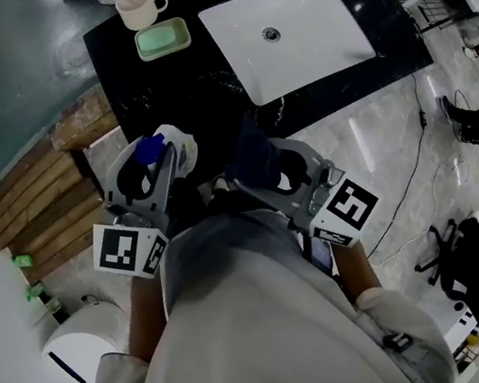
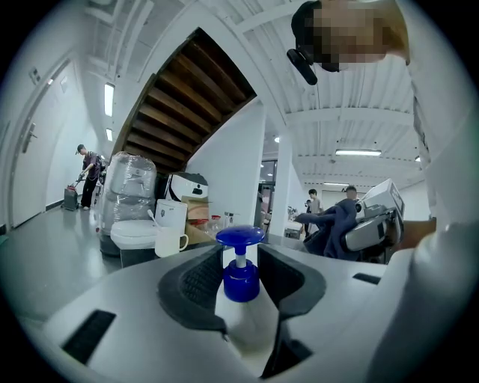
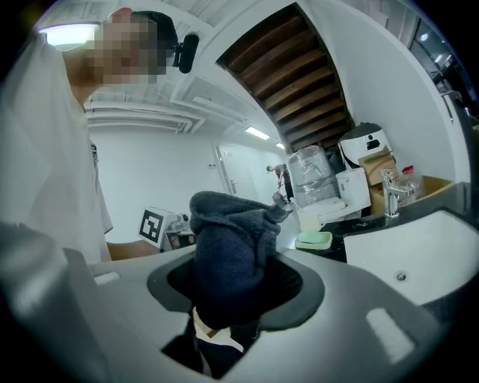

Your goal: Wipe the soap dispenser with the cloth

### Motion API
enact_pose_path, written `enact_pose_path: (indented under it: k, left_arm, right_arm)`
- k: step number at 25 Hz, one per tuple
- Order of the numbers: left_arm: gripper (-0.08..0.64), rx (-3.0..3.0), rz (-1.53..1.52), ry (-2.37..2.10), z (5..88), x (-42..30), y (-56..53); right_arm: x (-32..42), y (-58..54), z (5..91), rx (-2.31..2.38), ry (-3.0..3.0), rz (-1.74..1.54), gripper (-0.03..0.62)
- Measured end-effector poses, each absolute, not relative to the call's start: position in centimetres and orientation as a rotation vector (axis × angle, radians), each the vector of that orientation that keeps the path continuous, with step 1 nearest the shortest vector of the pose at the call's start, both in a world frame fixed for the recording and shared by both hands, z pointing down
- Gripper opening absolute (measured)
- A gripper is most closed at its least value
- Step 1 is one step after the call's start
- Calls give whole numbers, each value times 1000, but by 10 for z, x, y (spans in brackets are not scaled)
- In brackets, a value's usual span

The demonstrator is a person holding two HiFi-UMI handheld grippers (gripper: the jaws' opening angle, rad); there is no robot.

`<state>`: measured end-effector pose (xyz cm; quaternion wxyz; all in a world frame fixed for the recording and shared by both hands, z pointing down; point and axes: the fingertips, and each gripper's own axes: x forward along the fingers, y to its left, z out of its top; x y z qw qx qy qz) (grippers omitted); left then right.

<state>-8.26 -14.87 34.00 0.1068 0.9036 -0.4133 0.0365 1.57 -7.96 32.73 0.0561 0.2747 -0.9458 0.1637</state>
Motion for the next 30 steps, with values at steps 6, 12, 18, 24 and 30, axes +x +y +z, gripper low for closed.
enact_pose_path:
  k: [6, 12, 18, 24, 30]
  left_arm:
    - [144, 2636, 60, -1235, 341, -87, -148]
    - [143, 2615, 26, -1265, 341, -91, -151]
    - [144, 2608, 8, -1273, 341, -94, -152]
    - [144, 2599, 0, -1269, 341, -95, -152]
    - [144, 2607, -6, -1248, 341, -92, -152]
  right_arm:
    - [-6, -79, 340, 646, -2794, 435, 175]
    - [-31, -90, 367, 496, -2636, 386, 175]
    - [-50, -98, 389, 386, -2537, 374, 175]
    - [-57, -105, 395, 361, -2503, 318, 175]
    - [-63, -106, 406, 337, -2474, 308, 175]
